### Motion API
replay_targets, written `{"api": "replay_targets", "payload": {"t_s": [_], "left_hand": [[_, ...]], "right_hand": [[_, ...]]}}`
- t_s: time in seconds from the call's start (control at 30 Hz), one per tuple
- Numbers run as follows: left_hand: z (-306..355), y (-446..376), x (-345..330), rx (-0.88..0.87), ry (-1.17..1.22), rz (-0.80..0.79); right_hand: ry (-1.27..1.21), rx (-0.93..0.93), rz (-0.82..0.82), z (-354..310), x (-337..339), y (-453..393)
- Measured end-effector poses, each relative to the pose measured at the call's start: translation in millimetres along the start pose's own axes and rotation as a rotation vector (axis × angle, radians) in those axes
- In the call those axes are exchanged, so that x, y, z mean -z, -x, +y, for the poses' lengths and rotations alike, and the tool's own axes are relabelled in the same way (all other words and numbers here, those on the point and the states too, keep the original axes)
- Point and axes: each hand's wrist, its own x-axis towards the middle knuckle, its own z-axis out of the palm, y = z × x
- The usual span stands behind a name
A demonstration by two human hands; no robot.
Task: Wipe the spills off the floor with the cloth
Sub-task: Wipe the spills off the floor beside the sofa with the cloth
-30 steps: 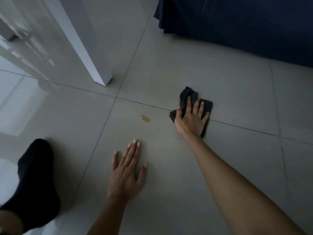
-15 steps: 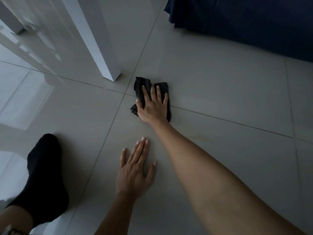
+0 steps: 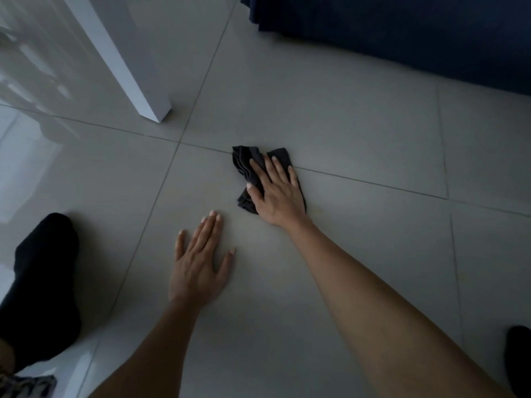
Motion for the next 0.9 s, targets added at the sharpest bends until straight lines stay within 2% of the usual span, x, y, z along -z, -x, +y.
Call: {"api": "replay_targets", "payload": {"t_s": [0.57, 0.77, 0.9], "left_hand": [[4.2, 1.6, -1.6, 0.002, -0.011, 0.048], [3.4, 1.4, -1.0, -0.011, -0.014, 0.054], [2.1, 1.8, -3.2, -0.031, -0.026, 0.067]], "right_hand": [[0.059, -0.438, -0.001, 212.0, 50.4, 118.9], [0.031, -0.696, 0.057, 250.6, 57.3, 156.9], [-0.02, -0.85, 0.086, 242.6, 53.3, 172.2]]}}
